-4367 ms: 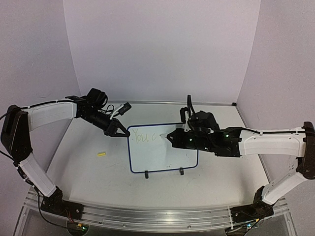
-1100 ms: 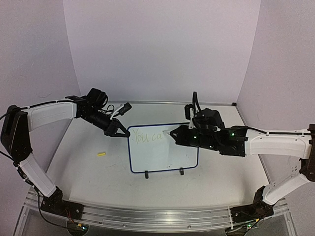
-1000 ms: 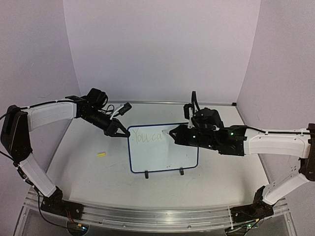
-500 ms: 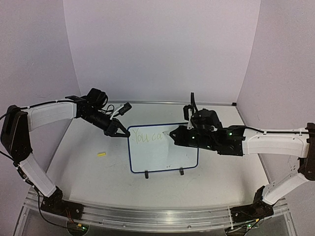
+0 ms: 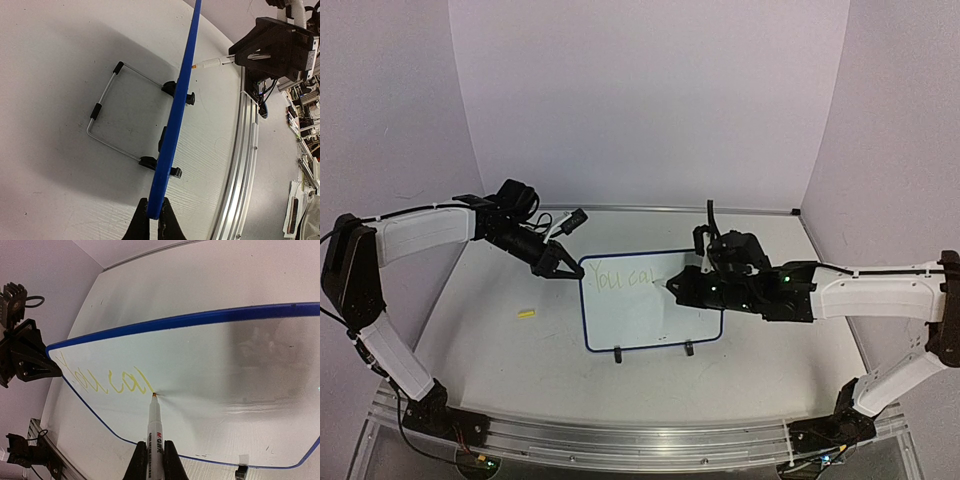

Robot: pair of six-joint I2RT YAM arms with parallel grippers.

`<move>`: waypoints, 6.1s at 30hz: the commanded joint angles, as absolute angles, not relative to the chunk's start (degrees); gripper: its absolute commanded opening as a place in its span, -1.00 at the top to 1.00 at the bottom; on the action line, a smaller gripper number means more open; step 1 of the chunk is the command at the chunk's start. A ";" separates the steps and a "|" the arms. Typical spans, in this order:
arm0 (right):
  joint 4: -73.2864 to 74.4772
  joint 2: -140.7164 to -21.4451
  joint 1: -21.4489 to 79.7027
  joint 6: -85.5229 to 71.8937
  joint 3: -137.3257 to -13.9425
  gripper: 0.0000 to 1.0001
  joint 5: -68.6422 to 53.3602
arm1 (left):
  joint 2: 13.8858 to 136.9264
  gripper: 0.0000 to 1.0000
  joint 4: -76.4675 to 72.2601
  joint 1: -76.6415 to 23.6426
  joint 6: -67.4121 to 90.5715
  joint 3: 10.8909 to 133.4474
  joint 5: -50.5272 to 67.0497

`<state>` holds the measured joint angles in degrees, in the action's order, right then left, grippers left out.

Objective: Write a sentence on the whiteboard

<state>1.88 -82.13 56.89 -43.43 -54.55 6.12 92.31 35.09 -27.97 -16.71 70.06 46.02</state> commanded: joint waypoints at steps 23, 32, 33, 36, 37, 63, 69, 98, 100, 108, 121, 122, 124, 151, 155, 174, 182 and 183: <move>0.62 -81.71 56.53 -41.53 -58.94 1.00 11.29 | 91.11 1.00 37.62 -28.67 -18.39 71.07 42.10; 1.95 -79.59 56.59 -43.19 -57.11 1.00 14.31 | 91.10 1.00 37.64 -28.71 -18.43 71.02 41.99; 2.19 -79.38 56.57 -43.35 -56.94 1.00 14.41 | 91.08 1.00 37.61 -28.73 -18.42 71.05 41.99; 2.75 -78.94 56.58 -43.81 -56.28 1.00 14.58 | 91.14 1.00 37.62 -28.78 -18.45 71.10 42.01; 2.88 -78.88 56.58 -43.98 -56.04 1.00 14.59 | 91.14 1.00 37.63 -28.75 -18.44 71.10 42.01; 4.22 -80.07 56.55 -47.02 -52.43 1.00 11.48 | 91.23 1.00 37.65 -28.83 -18.44 71.11 41.91; 4.11 -79.11 56.53 -45.85 -52.67 1.00 10.59 | 91.12 1.00 37.74 -28.83 -18.51 71.10 41.65; 2.84 -61.11 44.86 -27.71 -44.32 1.00 -7.46 | 90.59 1.00 38.21 -28.92 -18.86 70.66 40.38; 2.71 -59.49 44.11 -27.43 -42.96 1.00 -7.62 | 90.58 1.00 38.23 -28.92 -18.84 70.66 40.31; -4.94 -60.58 48.87 -28.75 -39.67 1.00 -11.02 | 90.21 1.00 37.90 -29.24 -18.40 70.62 39.89; -24.53 -84.62 68.20 -30.80 -46.71 1.00 3.02 | 89.52 1.00 37.53 -29.45 -17.81 70.01 38.57; -25.01 -86.80 68.52 -30.91 -47.91 1.00 3.09 | 89.44 1.00 37.49 -29.48 -17.79 70.04 38.57; -25.19 -90.20 69.39 -30.94 -49.87 1.00 4.47 | 89.32 1.00 37.51 -29.51 -17.82 69.97 38.34; -22.97 -100.98 69.71 -32.61 -58.92 1.00 13.55 | 90.24 1.00 37.79 -29.53 -18.00 70.31 38.01; -22.60 -101.20 69.70 -32.61 -59.24 1.00 14.74 | 90.25 1.00 37.88 -29.51 -18.08 70.24 37.99; -19.65 -104.90 69.29 -32.43 -62.12 1.00 12.80 | 90.30 1.00 37.97 -29.53 -18.16 70.32 37.71; -18.59 -104.46 69.27 -33.74 -60.84 1.00 13.23 | 90.01 1.00 38.08 -29.53 -18.14 70.31 37.45; -18.43 -104.01 69.29 -33.91 -60.39 1.00 13.63 | 90.01 1.00 38.07 -29.53 -18.15 70.31 37.45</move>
